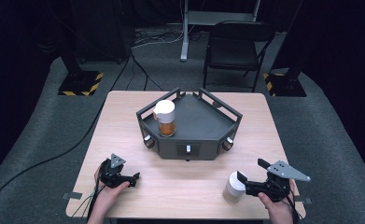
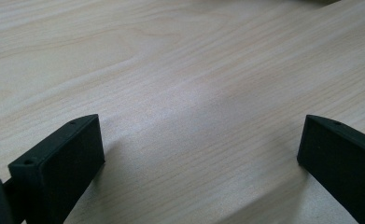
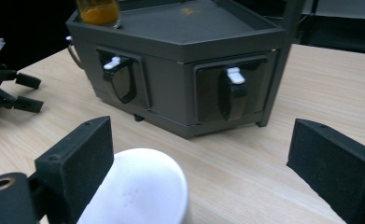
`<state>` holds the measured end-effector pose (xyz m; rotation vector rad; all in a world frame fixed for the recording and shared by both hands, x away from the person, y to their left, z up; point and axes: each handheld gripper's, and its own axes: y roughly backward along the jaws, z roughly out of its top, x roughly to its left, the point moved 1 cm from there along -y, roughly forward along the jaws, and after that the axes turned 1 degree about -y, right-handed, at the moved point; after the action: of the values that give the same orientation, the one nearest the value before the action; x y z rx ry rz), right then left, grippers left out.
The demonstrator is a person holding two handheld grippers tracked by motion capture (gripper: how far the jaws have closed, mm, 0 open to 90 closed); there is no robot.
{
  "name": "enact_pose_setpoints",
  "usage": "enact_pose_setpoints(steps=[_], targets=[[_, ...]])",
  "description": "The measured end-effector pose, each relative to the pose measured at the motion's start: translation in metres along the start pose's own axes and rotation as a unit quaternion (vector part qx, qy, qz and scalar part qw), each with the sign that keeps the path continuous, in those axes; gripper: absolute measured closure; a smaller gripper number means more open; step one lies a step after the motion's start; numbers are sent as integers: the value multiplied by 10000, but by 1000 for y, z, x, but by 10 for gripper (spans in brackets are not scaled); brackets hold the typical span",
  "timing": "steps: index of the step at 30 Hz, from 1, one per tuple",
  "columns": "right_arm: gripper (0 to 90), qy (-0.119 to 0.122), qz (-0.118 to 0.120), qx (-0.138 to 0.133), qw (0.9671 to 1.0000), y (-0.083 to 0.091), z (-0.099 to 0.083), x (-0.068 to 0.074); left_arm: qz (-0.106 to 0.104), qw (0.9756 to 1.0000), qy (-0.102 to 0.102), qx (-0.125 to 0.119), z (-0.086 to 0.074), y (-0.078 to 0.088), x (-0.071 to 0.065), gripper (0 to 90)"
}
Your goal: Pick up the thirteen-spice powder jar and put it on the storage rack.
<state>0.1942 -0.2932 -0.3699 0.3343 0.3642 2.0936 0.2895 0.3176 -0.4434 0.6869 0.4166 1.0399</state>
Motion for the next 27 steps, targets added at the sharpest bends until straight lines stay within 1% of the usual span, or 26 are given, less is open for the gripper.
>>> enact_pose_setpoints(steps=[9, 14, 27], targets=[[58, 138, 180, 213, 9995, -13, -1, 8, 0, 10000, -2, 0, 0, 0, 0, 2], [59, 159, 270, 291, 9991, -17, -4, 9, 0, 10000, 0, 0, 0, 0, 0, 2], [82, 252, 360, 531, 9976, -31, -11, 12, -1, 10000, -2, 0, 0, 0, 0, 2]])
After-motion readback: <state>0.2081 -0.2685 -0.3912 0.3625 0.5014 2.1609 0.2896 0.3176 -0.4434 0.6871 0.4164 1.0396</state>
